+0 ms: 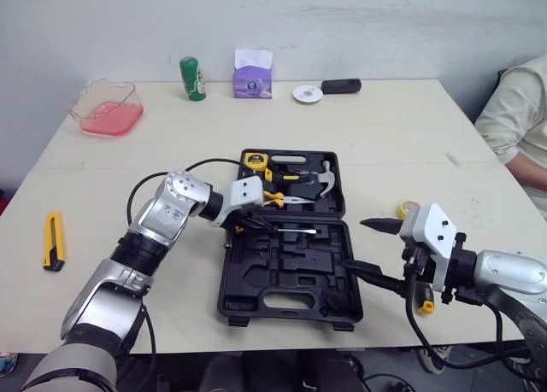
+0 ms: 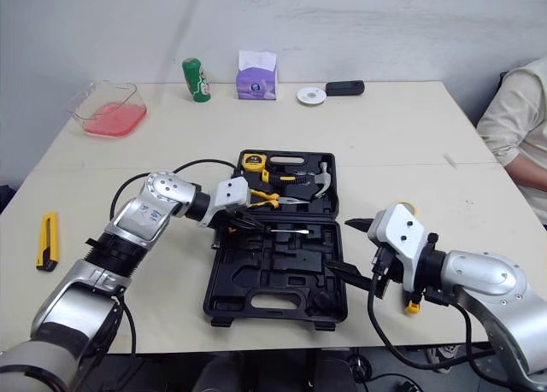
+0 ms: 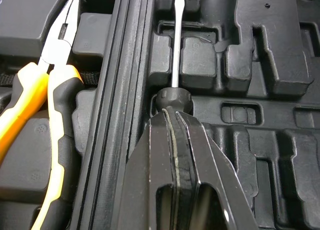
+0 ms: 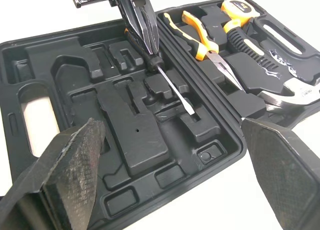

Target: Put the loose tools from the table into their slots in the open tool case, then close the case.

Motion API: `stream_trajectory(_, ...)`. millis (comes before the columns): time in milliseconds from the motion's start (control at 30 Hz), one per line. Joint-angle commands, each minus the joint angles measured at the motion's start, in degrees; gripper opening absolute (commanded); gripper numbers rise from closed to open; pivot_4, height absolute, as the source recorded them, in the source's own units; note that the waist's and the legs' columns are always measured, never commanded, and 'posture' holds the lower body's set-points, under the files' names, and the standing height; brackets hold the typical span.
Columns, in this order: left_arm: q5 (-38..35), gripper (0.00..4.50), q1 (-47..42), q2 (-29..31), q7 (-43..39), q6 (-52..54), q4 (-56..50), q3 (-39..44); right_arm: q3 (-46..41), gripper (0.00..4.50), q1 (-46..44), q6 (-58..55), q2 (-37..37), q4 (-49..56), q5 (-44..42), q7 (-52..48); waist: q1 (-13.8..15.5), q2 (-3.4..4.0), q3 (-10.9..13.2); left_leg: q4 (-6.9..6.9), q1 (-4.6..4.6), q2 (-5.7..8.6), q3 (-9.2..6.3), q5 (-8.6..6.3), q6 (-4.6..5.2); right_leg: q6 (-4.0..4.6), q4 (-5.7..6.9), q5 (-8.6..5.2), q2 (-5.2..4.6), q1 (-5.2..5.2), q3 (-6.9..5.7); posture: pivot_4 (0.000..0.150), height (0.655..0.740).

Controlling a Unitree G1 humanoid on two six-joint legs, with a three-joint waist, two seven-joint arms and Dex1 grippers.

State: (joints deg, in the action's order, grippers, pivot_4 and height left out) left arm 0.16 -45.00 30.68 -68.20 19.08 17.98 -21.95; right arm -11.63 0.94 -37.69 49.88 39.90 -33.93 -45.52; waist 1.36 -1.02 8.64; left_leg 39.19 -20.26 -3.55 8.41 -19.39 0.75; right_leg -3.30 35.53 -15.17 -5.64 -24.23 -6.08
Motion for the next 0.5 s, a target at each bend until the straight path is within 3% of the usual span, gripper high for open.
stream_trajectory(33, 8.5, 0.04, 3.3, 1.4, 1.9, -0.5, 5.2, -7.0, -0.4, 4.50, -1.6, 0.9, 0.6, -0.4, 0.0, -0.6, 0.0, 0.05, -0.2, 0.00, 0.01, 0.00, 0.01, 0.00, 0.00, 0.00, 0.00, 0.00, 0.00, 0.00, 0.00, 0.150, 0.7244)
stream_trajectory(367, 8.5, 0.04, 2.7, -0.7, 3.2, -2.0, 5.5, -6.4, 1.7, 4.50, -3.7, 1.7, 0.5, -2.4, 1.5, -1.7, 0.3, 0.26, -0.4, 0.00, 0.02, 0.00, -0.07, 0.00, 0.01, 0.01, -0.13, -0.02, -0.07, 0.11, 0.02, 0.150, 0.7244)
stream_trajectory(500, 1.2, 0.04, 3.5, 0.1, 1.2, 0.7, 0.4, 0.2, 0.3, 4.50, -2.8, 1.8, 0.4, -2.2, 1.3, -1.5, 0.1, 0.28, -0.4, -0.02, 0.00, 0.00, -0.08, -0.01, 0.02, 0.01, -0.18, -0.02, -0.12, 0.11, 0.02, 0.150, 0.7244)
